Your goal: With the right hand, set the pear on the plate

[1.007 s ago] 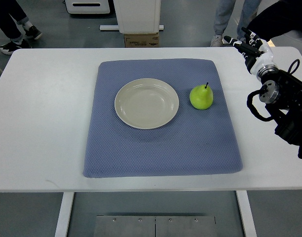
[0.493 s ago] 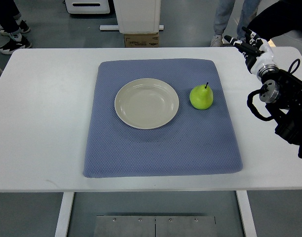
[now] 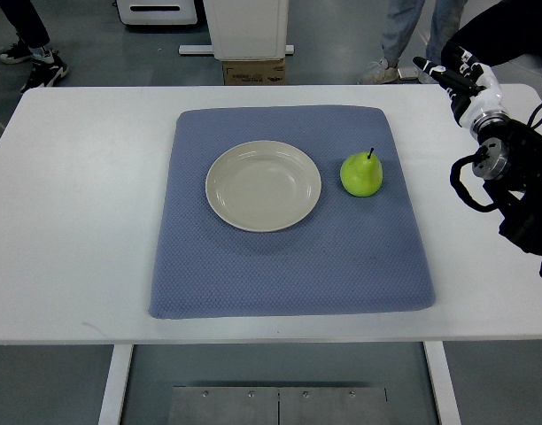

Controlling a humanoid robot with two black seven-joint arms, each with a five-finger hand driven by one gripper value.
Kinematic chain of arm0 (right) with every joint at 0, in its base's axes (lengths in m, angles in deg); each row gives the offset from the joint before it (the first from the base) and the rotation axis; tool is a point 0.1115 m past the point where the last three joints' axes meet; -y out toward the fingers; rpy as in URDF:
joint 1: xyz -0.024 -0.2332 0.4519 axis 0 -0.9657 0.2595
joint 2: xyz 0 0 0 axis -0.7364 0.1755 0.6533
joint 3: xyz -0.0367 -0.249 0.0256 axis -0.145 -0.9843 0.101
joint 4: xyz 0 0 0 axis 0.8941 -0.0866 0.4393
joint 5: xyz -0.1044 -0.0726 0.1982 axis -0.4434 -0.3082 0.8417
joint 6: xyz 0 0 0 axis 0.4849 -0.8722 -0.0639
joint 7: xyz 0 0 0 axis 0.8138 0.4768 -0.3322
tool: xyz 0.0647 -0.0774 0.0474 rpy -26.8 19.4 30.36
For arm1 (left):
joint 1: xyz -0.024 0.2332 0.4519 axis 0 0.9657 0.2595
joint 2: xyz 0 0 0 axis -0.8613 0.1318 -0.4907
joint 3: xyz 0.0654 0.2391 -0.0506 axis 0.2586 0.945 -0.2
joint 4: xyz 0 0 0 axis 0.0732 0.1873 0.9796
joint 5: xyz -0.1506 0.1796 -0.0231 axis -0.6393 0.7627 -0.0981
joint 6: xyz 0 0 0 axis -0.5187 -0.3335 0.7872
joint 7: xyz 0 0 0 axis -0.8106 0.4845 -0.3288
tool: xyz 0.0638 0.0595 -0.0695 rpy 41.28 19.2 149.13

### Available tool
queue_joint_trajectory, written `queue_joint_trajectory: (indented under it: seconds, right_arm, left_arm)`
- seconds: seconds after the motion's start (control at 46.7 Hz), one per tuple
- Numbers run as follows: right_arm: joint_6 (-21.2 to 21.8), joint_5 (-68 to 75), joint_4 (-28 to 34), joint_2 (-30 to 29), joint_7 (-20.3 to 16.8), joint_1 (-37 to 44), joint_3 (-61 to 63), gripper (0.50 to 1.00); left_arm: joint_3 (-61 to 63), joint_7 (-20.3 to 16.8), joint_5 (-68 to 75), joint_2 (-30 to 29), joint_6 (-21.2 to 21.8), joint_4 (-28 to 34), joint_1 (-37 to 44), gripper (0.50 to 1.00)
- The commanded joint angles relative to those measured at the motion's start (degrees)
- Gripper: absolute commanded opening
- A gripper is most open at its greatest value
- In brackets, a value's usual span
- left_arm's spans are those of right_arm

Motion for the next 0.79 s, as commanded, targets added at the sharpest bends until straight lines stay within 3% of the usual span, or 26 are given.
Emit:
queue_joint_trajectory:
  seconds: [0.0, 0.771]
  right_arm:
    - [-0.04, 0.0, -0.93, 0.33, -0.03, 1.51, -0.16, 1.0]
    - [0.4, -0.08, -0.67, 1.12, 2.87, -1.21, -1.3, 1.0]
  left_arm:
    - [0.0, 0.0, 0.0, 0.0, 0.0, 0.0, 0.0, 1.0]
    - [0.0, 0.0, 0.0, 0.0, 0.0, 0.0, 0.0, 1.0]
